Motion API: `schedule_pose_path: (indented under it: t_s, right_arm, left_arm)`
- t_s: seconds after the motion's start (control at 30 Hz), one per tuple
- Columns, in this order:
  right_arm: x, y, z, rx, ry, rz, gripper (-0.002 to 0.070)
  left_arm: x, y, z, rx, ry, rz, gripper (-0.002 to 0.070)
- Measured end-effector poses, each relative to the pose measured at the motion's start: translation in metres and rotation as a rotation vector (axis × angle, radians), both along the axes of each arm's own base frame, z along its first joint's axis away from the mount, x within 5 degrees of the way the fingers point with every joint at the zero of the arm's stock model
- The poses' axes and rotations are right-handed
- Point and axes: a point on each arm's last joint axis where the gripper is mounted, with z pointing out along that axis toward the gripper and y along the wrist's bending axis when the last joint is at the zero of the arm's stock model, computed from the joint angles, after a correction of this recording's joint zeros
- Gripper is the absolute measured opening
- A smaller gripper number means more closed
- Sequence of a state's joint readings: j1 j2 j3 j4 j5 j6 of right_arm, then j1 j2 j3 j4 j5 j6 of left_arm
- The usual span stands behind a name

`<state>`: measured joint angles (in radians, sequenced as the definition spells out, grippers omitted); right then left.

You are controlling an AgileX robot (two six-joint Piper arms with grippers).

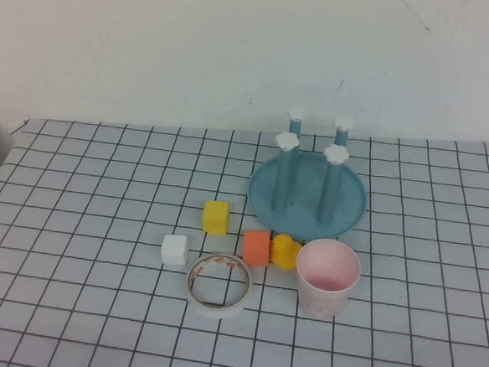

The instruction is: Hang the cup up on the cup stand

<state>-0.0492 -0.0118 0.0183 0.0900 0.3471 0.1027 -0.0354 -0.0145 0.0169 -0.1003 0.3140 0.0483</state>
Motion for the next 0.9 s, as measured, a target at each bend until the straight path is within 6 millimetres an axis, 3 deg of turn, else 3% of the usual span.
schedule_pose_path:
  t_s: [0.63, 0.9]
  right_arm:
    - [0.0, 0.0, 0.0, 0.008, 0.0, 0.001, -0.0001]
    - [0.0, 0.0, 0.0, 0.011, -0.001, 0.001, -0.0001]
  left_arm:
    - [0.0, -0.005, 0.001, -0.151, -0.001, -0.011, -0.0003]
    - [0.0, -0.014, 0.006, -0.505, 0.001, -0.034, -0.0003]
